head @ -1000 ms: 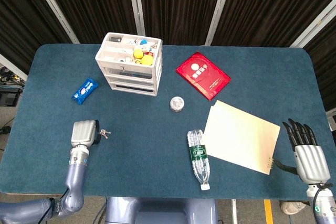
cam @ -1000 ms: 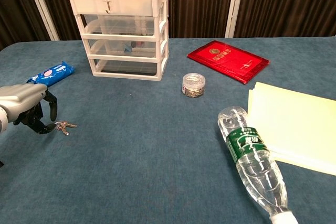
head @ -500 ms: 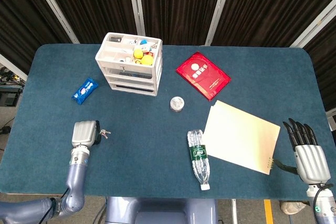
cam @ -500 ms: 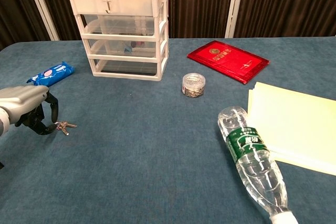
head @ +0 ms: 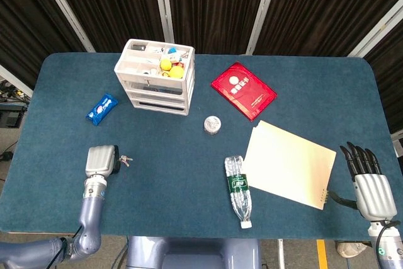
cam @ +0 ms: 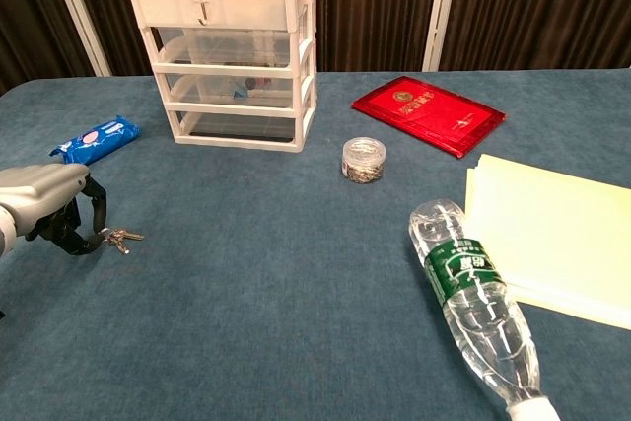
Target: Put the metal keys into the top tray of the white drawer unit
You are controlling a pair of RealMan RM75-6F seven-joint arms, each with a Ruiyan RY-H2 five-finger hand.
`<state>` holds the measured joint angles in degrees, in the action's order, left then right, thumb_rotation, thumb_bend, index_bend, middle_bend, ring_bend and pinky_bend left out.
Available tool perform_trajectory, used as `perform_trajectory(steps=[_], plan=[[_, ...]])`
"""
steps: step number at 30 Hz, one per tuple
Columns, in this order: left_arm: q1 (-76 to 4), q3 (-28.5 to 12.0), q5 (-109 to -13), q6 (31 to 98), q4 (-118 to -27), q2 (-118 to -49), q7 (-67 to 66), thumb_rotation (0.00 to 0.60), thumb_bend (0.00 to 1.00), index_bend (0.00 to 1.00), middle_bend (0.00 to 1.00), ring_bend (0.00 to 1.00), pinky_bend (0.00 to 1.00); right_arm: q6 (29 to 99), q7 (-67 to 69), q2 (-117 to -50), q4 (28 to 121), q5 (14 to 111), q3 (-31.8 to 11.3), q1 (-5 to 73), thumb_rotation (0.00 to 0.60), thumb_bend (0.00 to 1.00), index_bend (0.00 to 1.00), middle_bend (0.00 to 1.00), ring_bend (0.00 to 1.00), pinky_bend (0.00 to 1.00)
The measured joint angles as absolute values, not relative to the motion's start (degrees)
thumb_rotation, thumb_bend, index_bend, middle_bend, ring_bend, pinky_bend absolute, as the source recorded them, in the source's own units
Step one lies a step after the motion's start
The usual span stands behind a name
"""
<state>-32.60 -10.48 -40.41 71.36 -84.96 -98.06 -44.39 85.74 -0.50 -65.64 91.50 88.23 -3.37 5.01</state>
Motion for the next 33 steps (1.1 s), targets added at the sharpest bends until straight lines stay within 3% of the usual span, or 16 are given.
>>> perform_trajectory(steps=[9, 20, 33], plan=[[-32.6, -10.6, -40.2, 71.2, -84.7, -98.0, -44.2, 0.6, 0.47, 0.55, 1.0, 0.87, 0.67, 85.9, -0.4, -65.6, 91.5, 88.2, -3.4, 5.0, 0.6, 0.0, 0.0, 0.0, 0.0, 0.0], [-33.2, -11.2, -42.0, 71.6, -85.9, -97.2, -43.8, 0.6, 0.47, 0.55, 1.0, 0.87, 0.67, 85.7, -0.3, -65.6, 91.5, 88.0, -3.5, 5.0, 0.6, 0.0, 0.0, 0.0, 0.0, 0.0], [-34.2, -12.8, -46.6, 73.3, -92.3, -90.7, -43.7, 0.6, 0.47, 0.56, 1.0, 0.87, 0.67, 85.7, -0.6, -65.7, 91.6, 88.0, -3.5, 5.0, 0.6, 0.0, 0.0, 0.0, 0.0, 0.0]])
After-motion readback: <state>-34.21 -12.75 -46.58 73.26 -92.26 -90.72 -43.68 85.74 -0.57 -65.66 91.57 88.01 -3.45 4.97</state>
